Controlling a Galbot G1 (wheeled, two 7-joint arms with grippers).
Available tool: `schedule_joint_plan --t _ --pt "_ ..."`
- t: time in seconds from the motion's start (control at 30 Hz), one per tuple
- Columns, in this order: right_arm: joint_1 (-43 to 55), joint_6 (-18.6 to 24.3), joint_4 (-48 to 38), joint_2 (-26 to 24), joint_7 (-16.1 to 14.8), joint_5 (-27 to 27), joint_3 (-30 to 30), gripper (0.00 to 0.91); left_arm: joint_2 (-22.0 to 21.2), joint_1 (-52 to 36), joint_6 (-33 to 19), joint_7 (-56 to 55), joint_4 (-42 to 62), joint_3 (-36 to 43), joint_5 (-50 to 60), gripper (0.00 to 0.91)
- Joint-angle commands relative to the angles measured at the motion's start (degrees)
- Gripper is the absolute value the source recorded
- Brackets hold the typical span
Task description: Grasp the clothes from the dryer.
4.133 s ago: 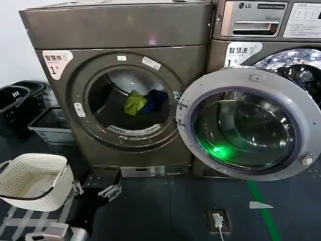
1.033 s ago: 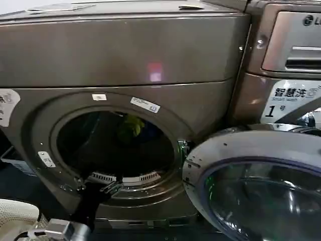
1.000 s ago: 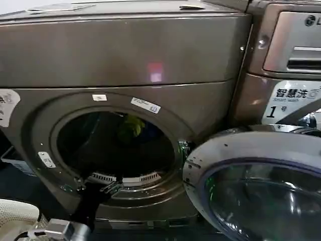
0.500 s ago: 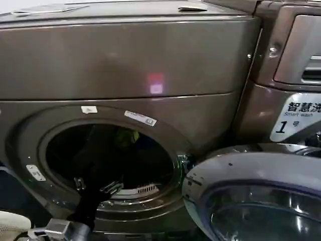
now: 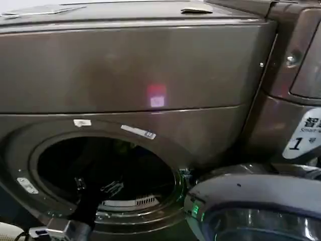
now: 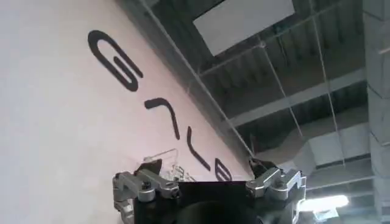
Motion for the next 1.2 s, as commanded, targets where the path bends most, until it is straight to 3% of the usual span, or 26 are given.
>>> schedule_joint_plan --t 0.03,0.37,0.6,0.97,1.2 --pt "-0.1 -0.1 0.0 -0.1 0.5 0.0 0.4 0.907 1.0 -2.3 -1.7 -0.6 4.5 -0.2 -0.3 0.907" --pt "-1.1 -0.8 0.0 -0.7 0.7 -0.4 2.1 0.907 4.3 -14.2 -5.8 -2.0 21.5 -0.5 -2.8 0.907" --pt "-1.8 -1.5 0.2 -0.9 0.6 -0.5 3.1 0.907 4.4 -26.3 -5.8 -2.4 31.2 0.6 -5.4 0.907" --pt "-2.9 -1.6 0.0 -0.9 0.3 -0.5 4.7 0.907 3.9 -43.1 -10.3 -3.1 48.1 2.8 -6.2 0.907" --pt "-3.4 -1.6 -0.2 -0.7 0.3 -0.4 5.3 0.907 4.0 -50.5 -10.5 -3.2 56.4 3.2 -5.8 0.907"
